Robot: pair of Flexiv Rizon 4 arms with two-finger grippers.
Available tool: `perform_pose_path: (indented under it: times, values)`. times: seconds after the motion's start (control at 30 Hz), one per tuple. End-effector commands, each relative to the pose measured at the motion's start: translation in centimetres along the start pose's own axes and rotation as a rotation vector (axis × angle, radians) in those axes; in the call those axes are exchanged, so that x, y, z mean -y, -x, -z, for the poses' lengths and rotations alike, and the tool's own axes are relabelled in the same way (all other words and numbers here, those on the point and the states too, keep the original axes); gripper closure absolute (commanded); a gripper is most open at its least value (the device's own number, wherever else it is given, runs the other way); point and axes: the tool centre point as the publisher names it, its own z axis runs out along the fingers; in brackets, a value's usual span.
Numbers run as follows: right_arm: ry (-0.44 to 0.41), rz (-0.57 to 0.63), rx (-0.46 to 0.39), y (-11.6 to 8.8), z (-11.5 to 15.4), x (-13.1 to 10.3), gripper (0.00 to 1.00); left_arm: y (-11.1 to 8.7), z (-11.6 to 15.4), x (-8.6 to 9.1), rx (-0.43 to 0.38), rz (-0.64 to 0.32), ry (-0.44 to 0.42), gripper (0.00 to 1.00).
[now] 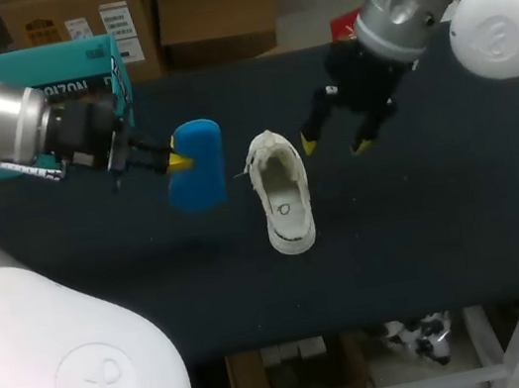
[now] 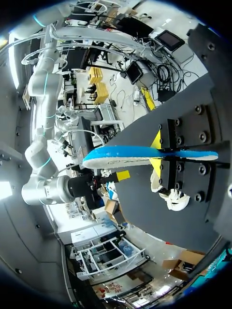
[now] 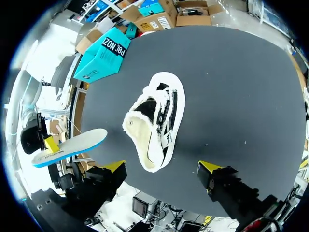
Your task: Open the shoe tongue, take the insole out of the shoe, put the insole back into the shoe, and pack the shoe into the shoebox
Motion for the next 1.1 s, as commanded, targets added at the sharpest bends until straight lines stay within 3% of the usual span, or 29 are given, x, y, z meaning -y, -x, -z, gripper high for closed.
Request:
perform_pose_path:
  times: [0.03,0.37,0.4,0.5,0.67,0.83,0.9,1.1]
  values:
    - [-0.029,-0.09,-0.177,0.3,0.3,0.9,0.0,0.3,-1.0,0.4,-0.204,-0.012,-0.012,1.0]
    - [-0.029,-0.09,-0.177,0.3,0.3,0.9,0.0,-1.2,-0.9,2.7,-0.242,-0.106,-0.124,1.0]
    - [-0.036,-0.136,-0.185,0.1,0.2,0.9,0.0,-1.5,-1.0,3.0,-0.236,-0.121,-0.126,1.0]
    - [-0.042,-0.262,-0.284,-0.1,0.2,1.7,0.0,-2.0,-1.5,3.6,-0.222,-0.162,-0.138,1.0]
    - [-0.055,-0.415,-0.367,-0.7,-0.1,3.1,0.0,-2.6,-2.4,4.0,-0.201,-0.202,-0.146,1.0]
    - [-0.068,-0.486,-0.524,-1.4,-0.2,3.6,0.0,-2.9,-2.7,4.3,-0.188,-0.228,-0.162,1.0]
    - [-0.105,-0.472,-0.492,-2.0,-0.2,3.6,0.0,-3.1,-2.9,4.4,-0.168,-0.242,-0.159,1.0]
    - [-0.105,-0.472,-0.492,-2.0,-0.2,3.6,0.0,-3.2,-3.3,4.3,-0.161,-0.255,-0.193,1.0]
